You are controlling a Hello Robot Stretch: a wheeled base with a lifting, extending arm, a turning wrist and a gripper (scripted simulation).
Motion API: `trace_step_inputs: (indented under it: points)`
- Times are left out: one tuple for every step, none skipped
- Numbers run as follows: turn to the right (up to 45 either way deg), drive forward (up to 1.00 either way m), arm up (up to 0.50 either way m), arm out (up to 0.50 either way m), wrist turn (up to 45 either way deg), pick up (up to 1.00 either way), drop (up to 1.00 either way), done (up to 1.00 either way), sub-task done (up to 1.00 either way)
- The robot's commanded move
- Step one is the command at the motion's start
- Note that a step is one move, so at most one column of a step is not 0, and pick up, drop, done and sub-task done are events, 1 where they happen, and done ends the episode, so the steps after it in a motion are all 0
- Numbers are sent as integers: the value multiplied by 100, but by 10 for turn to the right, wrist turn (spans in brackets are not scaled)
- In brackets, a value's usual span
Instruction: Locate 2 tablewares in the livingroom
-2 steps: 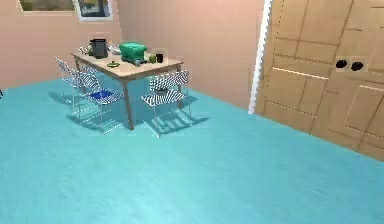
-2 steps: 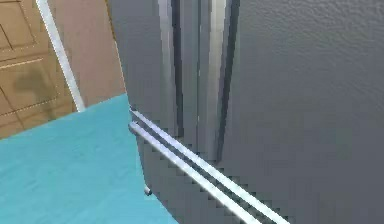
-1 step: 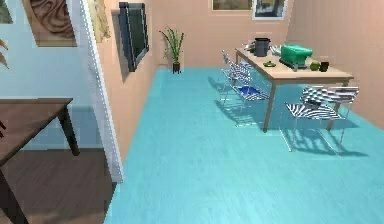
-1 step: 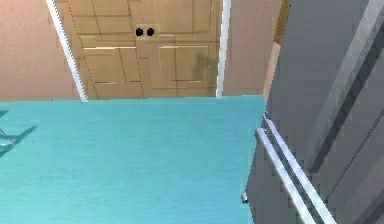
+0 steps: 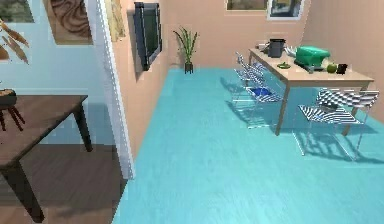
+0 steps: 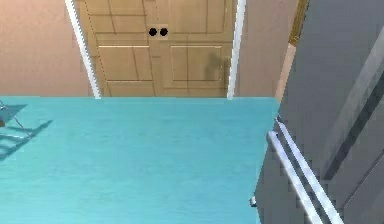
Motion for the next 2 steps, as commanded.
trace_step_inputs:
  points:
    - [0, 10, 0, 0, 0, 0, 0, 0, 0]
    - [-450, 0, 0, 0, 0, 0, 0, 0, 0]
